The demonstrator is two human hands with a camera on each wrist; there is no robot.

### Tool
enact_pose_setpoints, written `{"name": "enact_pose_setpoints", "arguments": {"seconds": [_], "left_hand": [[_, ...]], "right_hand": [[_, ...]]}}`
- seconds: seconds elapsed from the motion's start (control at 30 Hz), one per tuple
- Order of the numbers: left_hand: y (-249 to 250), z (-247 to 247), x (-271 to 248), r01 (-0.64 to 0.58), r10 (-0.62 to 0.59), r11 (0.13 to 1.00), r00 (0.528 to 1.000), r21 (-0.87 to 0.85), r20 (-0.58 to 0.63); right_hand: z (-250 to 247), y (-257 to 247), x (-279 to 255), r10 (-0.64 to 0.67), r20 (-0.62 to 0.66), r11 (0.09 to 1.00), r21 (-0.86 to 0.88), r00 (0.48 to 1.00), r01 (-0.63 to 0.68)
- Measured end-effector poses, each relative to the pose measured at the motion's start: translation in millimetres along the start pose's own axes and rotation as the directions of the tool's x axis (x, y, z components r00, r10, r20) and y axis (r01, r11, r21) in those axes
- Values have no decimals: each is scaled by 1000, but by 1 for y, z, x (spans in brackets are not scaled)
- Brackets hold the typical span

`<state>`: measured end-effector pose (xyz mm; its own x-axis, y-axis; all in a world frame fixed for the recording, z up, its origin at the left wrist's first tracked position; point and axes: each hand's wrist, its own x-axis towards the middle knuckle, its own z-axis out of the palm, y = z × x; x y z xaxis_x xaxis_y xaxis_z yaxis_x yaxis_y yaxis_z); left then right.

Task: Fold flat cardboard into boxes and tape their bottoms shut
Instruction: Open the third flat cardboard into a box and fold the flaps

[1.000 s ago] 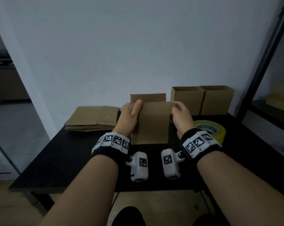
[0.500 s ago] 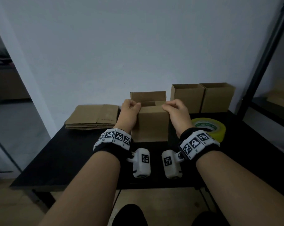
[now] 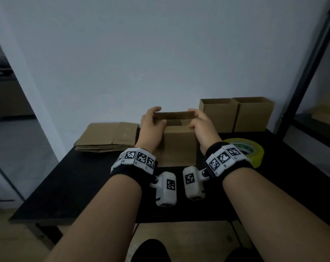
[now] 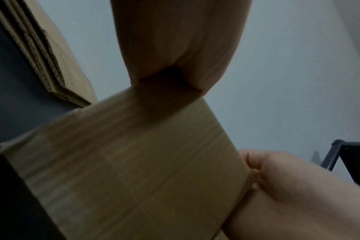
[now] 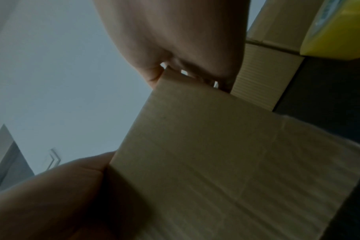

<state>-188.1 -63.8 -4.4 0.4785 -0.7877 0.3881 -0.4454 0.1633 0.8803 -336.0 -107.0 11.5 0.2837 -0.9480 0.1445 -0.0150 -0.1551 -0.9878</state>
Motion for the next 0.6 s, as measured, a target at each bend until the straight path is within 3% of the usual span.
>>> {"name": "enact_pose_setpoints", "arguments": {"seconds": [0.2,0.43,0.6], "left_hand": [[-1,3,6,36,-33,994,999,103,-27],[4,2,5,83,-86,994,995,68,42],[10,1,10,145,-149,988,985,59,86]], "right_hand": [[4,4,0,20,-24,998,-52,1000,-21],[3,6,10,10,-57,995,-95,998,-16],[4,-4,19,126,8,981,-152,992,-123]]}}
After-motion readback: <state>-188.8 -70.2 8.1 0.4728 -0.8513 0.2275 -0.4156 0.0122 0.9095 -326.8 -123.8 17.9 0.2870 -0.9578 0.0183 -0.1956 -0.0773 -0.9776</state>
